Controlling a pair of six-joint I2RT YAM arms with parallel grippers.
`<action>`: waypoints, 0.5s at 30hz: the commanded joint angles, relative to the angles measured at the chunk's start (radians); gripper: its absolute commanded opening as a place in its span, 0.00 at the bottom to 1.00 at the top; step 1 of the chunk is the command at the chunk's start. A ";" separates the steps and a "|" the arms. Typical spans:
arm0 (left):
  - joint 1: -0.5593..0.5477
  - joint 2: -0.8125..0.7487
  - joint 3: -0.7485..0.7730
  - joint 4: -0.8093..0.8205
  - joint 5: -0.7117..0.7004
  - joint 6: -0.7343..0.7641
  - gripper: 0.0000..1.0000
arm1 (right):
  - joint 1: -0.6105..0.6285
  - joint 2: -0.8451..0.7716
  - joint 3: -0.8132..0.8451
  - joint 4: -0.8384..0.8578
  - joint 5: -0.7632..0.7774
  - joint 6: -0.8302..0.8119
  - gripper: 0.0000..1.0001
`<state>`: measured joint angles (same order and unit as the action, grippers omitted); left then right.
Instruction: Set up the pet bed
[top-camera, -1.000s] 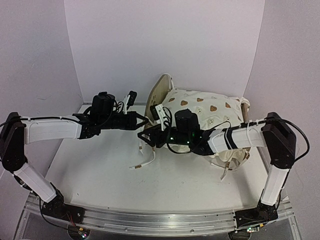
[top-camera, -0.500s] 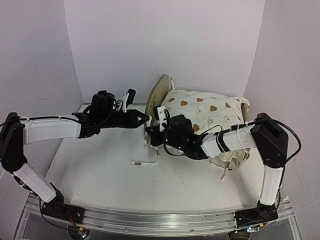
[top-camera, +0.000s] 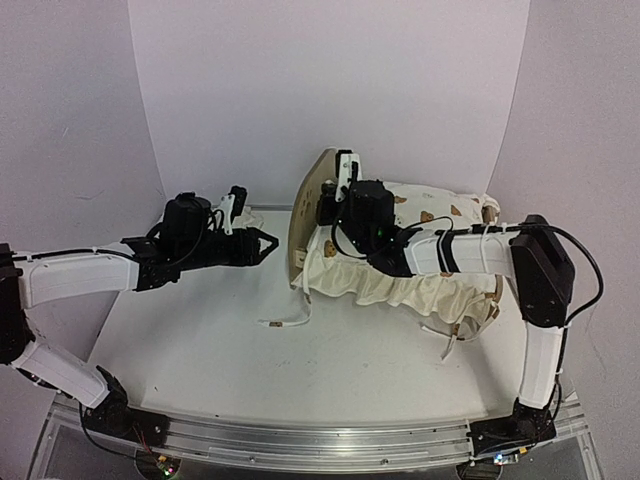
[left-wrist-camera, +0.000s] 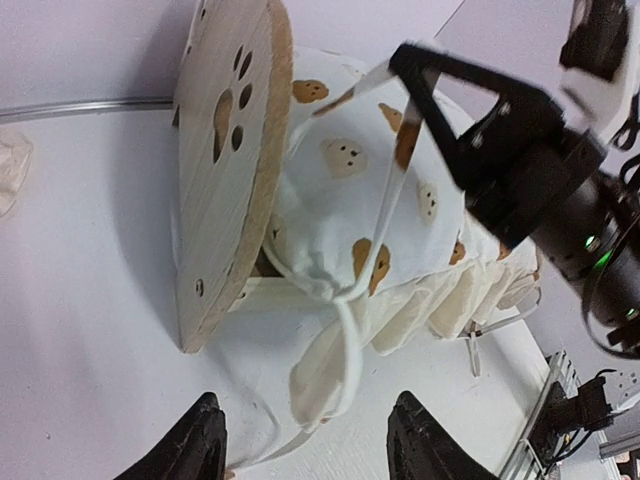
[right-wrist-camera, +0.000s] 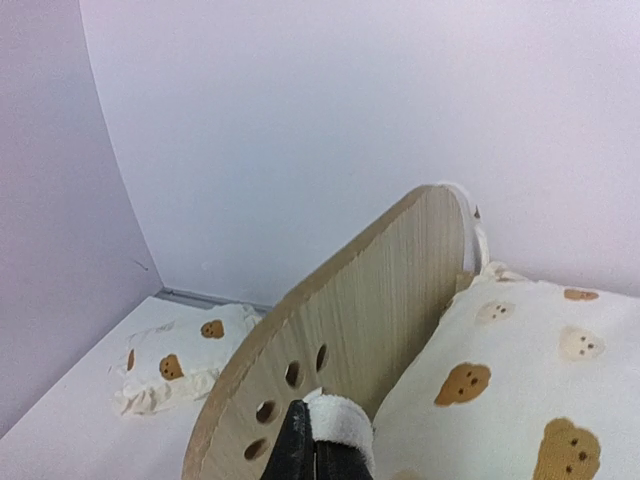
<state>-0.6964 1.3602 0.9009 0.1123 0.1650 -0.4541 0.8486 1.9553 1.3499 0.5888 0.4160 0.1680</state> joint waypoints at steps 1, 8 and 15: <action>0.005 -0.026 -0.024 0.003 -0.030 -0.019 0.56 | -0.026 0.063 0.136 -0.037 -0.029 -0.091 0.00; 0.005 -0.031 -0.033 0.006 -0.048 -0.015 0.57 | -0.035 0.116 0.184 -0.163 -0.290 -0.057 0.00; 0.006 -0.018 -0.052 0.026 -0.060 -0.018 0.56 | -0.035 0.120 0.171 -0.239 -0.269 0.017 0.00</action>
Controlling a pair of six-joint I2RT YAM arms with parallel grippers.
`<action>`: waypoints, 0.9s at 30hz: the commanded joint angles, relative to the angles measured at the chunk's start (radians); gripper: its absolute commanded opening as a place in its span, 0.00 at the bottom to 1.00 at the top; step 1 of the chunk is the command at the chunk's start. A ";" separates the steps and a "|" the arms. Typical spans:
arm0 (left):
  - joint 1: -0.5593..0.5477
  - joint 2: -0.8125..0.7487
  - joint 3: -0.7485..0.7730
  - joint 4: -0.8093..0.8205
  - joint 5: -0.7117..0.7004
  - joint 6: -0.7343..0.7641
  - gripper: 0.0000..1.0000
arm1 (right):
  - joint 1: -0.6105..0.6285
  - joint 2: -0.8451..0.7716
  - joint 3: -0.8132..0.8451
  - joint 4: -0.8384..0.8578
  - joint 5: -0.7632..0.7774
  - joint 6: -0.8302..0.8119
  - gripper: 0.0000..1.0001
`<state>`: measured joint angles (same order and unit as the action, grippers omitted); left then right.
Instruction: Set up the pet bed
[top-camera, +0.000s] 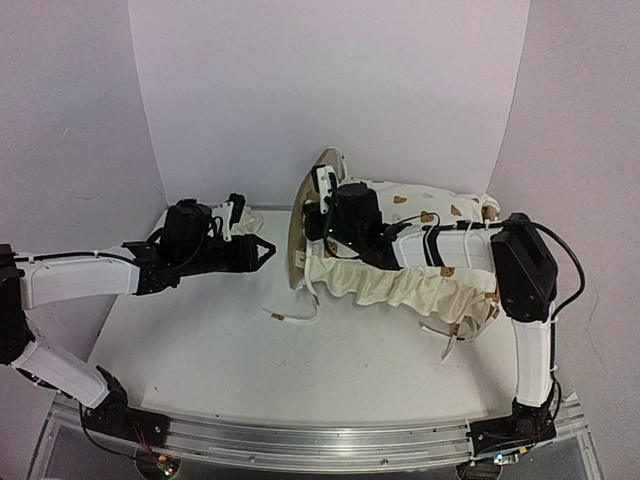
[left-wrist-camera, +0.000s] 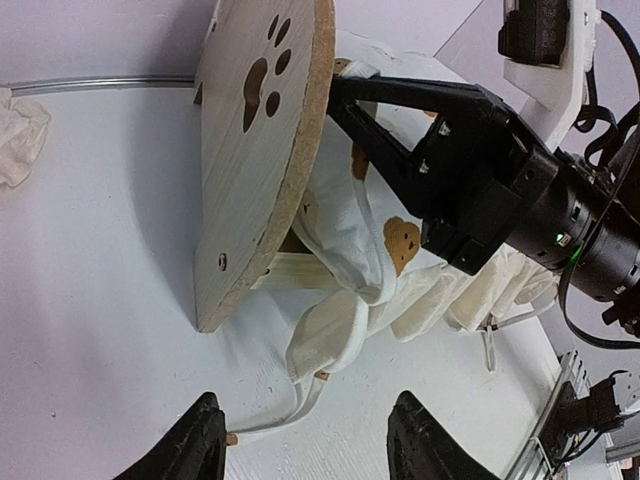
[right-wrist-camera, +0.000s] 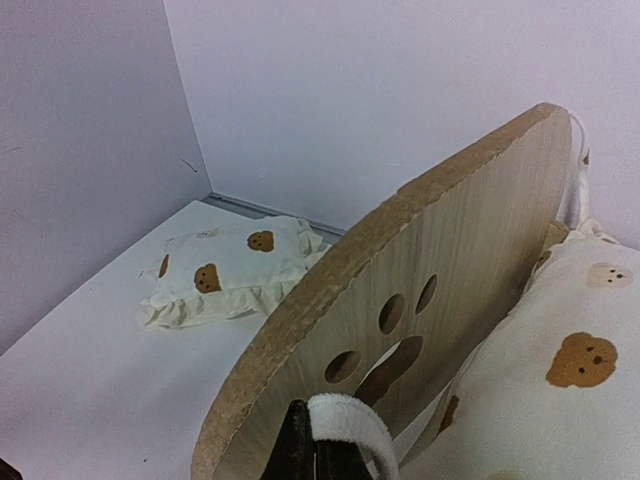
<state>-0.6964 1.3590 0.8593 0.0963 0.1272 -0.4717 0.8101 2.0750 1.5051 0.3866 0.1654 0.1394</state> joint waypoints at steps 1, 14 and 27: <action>0.006 -0.016 -0.010 0.043 -0.022 0.001 0.56 | 0.003 0.006 0.024 -0.064 -0.017 0.051 0.00; 0.005 0.011 -0.008 0.084 -0.005 -0.012 0.55 | 0.013 0.112 0.257 -0.527 -0.005 0.071 0.08; 0.005 0.080 -0.002 0.129 0.016 -0.033 0.60 | -0.020 0.028 0.462 -1.015 -0.272 0.146 0.59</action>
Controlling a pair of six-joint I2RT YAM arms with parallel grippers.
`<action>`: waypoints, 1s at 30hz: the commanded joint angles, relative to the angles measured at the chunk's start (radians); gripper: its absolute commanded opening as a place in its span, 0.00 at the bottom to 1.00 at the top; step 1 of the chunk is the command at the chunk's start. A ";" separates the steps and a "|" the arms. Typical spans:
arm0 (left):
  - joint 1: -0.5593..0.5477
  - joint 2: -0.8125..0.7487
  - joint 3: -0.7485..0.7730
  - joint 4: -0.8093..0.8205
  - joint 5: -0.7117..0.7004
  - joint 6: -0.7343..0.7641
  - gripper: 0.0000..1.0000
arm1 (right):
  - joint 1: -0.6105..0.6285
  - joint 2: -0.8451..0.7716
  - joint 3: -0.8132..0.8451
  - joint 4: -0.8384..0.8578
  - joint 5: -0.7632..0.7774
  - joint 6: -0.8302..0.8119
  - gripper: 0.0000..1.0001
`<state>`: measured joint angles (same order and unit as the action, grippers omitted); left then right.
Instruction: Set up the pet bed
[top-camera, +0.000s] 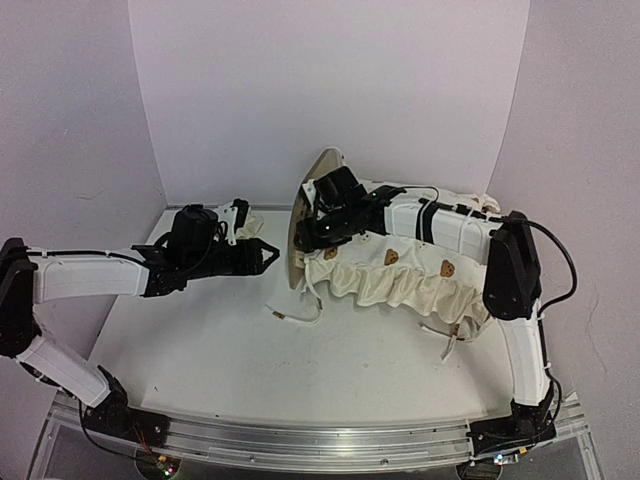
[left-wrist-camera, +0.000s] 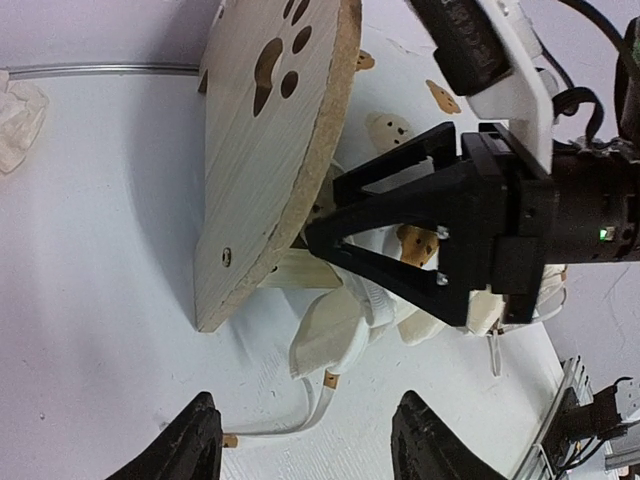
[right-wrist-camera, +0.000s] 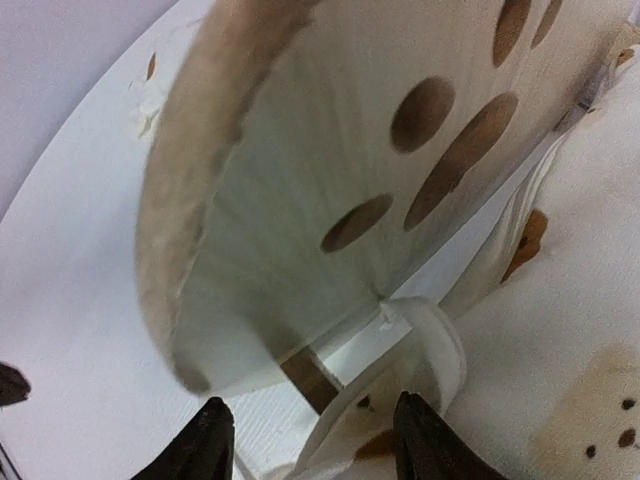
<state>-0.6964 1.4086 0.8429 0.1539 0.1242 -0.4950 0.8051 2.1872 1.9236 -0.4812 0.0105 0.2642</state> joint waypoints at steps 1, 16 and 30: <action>0.005 0.041 0.020 0.076 0.022 -0.008 0.60 | -0.014 -0.105 0.040 -0.162 -0.143 0.017 0.62; 0.005 0.157 0.073 0.148 0.052 -0.027 0.53 | -0.026 -0.235 -0.118 -0.067 -0.264 -0.059 0.59; 0.005 0.042 -0.025 0.153 0.076 -0.067 0.50 | -0.027 -0.029 -0.019 0.099 -0.028 0.100 0.27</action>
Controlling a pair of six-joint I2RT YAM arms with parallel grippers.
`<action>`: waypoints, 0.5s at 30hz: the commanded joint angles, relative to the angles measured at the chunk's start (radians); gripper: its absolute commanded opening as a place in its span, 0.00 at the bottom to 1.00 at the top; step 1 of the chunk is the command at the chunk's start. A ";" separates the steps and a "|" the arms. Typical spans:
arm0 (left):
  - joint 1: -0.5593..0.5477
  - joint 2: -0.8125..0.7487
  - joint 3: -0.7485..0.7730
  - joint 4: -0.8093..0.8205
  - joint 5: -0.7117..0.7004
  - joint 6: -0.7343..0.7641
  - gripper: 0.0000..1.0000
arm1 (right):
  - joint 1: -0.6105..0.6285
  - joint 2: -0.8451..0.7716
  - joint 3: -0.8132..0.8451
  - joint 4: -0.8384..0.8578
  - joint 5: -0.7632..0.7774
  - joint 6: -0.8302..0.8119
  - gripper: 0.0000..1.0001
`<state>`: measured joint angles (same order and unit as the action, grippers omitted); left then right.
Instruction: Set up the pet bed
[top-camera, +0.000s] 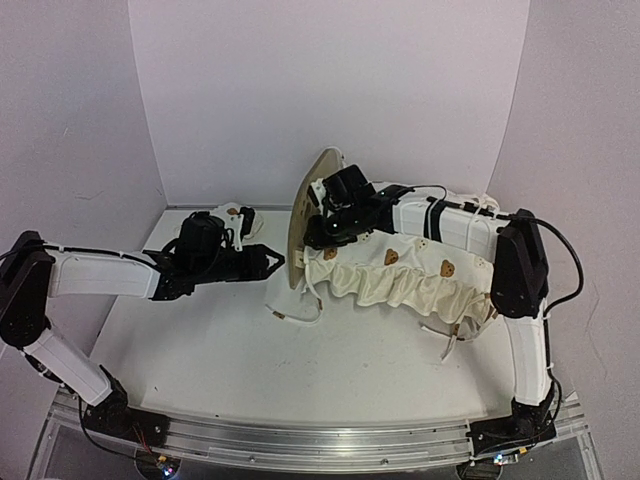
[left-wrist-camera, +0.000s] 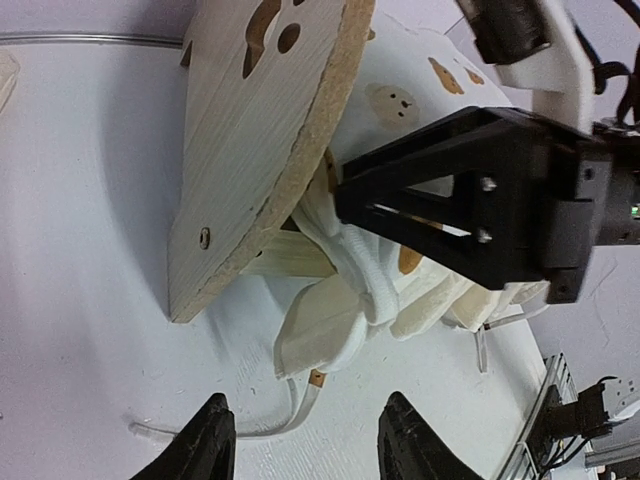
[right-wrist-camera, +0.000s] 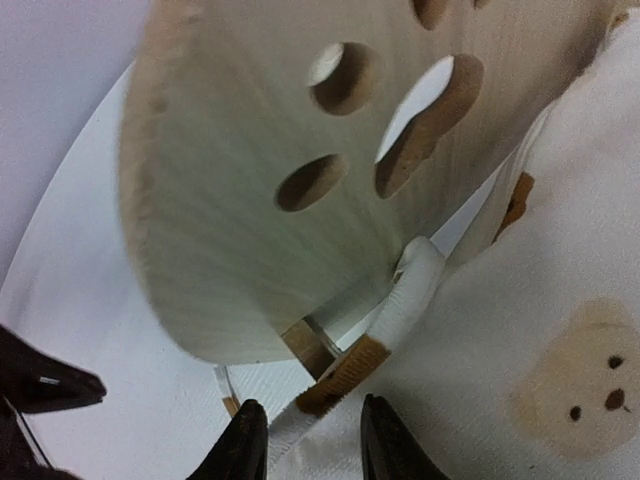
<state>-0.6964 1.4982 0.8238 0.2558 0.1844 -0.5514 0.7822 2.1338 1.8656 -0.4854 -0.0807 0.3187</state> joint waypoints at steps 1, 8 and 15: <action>0.005 -0.049 -0.008 0.051 0.018 -0.011 0.50 | -0.005 0.034 0.049 0.112 0.067 0.048 0.21; 0.005 -0.060 -0.016 0.051 0.022 -0.020 0.48 | -0.034 0.138 0.085 0.224 0.183 -0.102 0.00; 0.003 -0.082 -0.030 0.053 0.022 -0.033 0.44 | -0.058 0.193 0.177 0.120 0.052 -0.216 0.03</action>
<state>-0.6964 1.4704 0.8021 0.2649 0.1955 -0.5743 0.7380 2.3238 1.9694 -0.3241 0.0288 0.1917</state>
